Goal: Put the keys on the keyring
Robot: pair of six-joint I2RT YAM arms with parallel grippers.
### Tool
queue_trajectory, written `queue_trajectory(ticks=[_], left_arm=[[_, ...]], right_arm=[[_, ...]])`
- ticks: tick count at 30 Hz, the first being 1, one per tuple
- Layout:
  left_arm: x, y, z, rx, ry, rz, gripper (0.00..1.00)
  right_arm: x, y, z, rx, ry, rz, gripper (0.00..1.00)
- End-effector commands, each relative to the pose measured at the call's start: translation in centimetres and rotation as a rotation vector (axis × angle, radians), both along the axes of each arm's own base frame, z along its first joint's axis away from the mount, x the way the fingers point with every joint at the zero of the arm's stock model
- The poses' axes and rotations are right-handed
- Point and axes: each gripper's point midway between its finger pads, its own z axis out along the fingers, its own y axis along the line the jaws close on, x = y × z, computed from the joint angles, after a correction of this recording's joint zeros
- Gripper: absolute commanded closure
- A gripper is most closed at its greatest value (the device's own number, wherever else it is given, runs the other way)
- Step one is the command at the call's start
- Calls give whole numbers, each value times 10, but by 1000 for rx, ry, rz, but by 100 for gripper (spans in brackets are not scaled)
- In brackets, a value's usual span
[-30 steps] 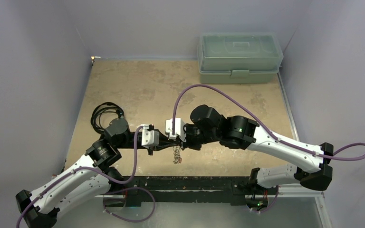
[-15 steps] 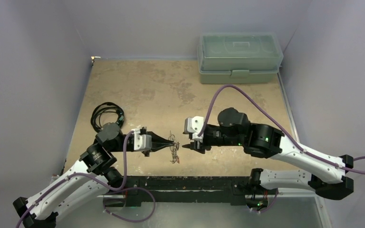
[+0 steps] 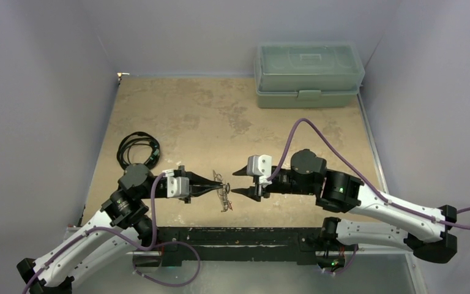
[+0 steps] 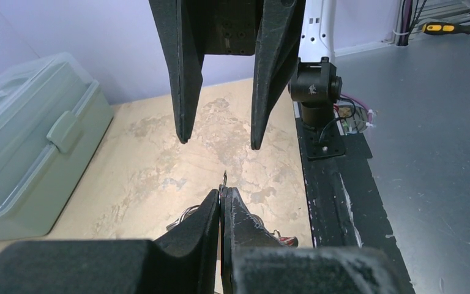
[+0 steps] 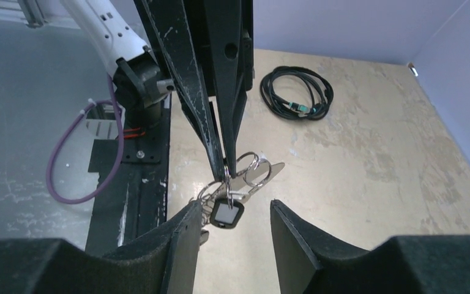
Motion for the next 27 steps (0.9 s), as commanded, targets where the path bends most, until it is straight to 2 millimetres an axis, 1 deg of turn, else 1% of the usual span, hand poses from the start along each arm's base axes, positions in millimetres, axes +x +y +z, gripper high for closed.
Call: queue_trajectory(ticks=[1, 7, 13, 22, 27], left_arm=[[-2, 1, 16, -61, -40, -6, 100], [-2, 1, 16, -63, -34, -7, 100], [-3, 1, 17, -67, -37, -7, 100], [-3, 2, 18, -71, -36, -7, 100], [-3, 2, 18, -72, -38, -7, 100]], right_arm=[[-3, 16, 14, 80, 1, 40, 53], [-3, 20, 14, 87, -4, 47, 60], [-2, 21, 9, 72, 0, 46, 67], [1, 25, -3, 43, 9, 40, 69], [2, 26, -4, 38, 7, 37, 81]])
